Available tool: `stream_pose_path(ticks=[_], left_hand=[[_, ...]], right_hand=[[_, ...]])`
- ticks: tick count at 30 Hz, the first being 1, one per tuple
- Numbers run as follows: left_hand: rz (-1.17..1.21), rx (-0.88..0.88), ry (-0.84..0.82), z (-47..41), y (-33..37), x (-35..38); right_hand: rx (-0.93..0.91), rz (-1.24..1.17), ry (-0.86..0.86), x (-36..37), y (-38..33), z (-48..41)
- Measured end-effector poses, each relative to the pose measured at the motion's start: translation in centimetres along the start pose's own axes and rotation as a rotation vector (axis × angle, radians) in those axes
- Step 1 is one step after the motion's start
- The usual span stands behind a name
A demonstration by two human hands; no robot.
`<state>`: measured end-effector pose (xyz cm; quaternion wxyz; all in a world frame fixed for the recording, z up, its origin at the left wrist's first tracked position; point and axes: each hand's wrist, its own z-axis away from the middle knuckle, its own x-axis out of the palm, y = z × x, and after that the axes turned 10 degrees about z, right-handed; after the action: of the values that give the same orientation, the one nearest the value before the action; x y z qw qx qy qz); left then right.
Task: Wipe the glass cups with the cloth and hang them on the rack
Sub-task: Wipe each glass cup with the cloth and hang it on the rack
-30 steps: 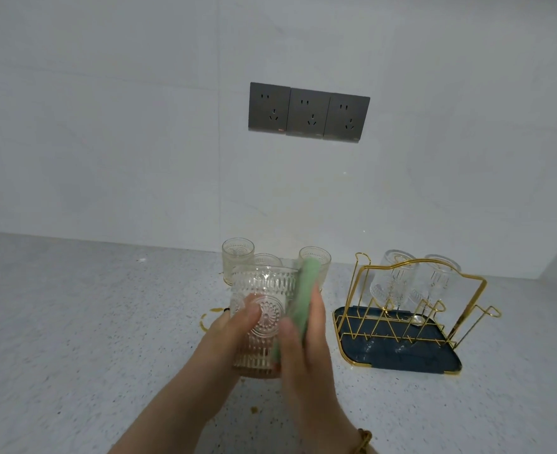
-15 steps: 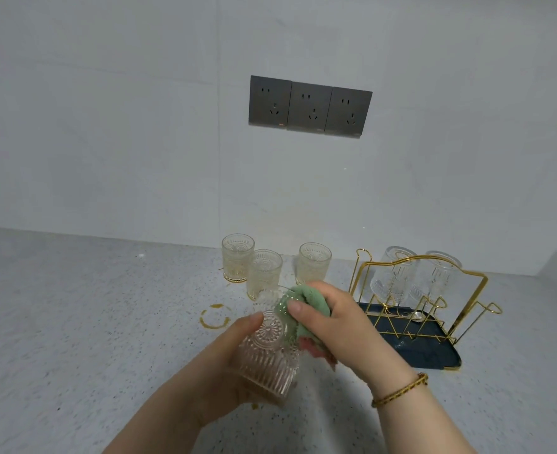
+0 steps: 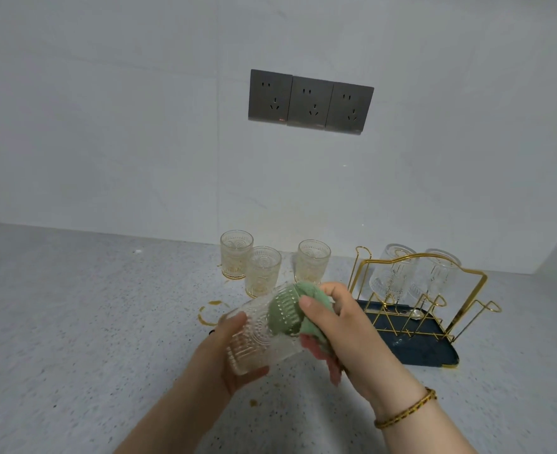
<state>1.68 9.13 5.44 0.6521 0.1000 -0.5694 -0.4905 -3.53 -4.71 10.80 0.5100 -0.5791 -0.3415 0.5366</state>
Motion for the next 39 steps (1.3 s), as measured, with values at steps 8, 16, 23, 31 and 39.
stream_pose_path(ticks=[8, 16, 23, 31, 39], left_hand=[[-0.116, -0.064, -0.174, 0.4, 1.4, -0.2], [-0.068, -0.160, -0.146, 0.3, 1.5, -0.3], [-0.139, -0.130, -0.172, 0.2, 1.5, -0.3], [-0.170, 0.108, -0.347, -0.3, 2.5, -1.4], [-0.175, -0.056, -0.225, 0.2, 2.1, -0.6]], right_hand=[[-0.165, 0.557, -0.510, -0.7, -1.7, 1.5], [-0.130, 0.614, -0.687, -0.7, -2.5, 1.4], [-0.320, 0.825, -0.530, 0.6, -0.6, 0.8], [0.241, -0.333, -0.390, 1.4, 0.5, 0.2], [-0.413, 0.835, -0.450, 2.2, 0.5, 1.1]])
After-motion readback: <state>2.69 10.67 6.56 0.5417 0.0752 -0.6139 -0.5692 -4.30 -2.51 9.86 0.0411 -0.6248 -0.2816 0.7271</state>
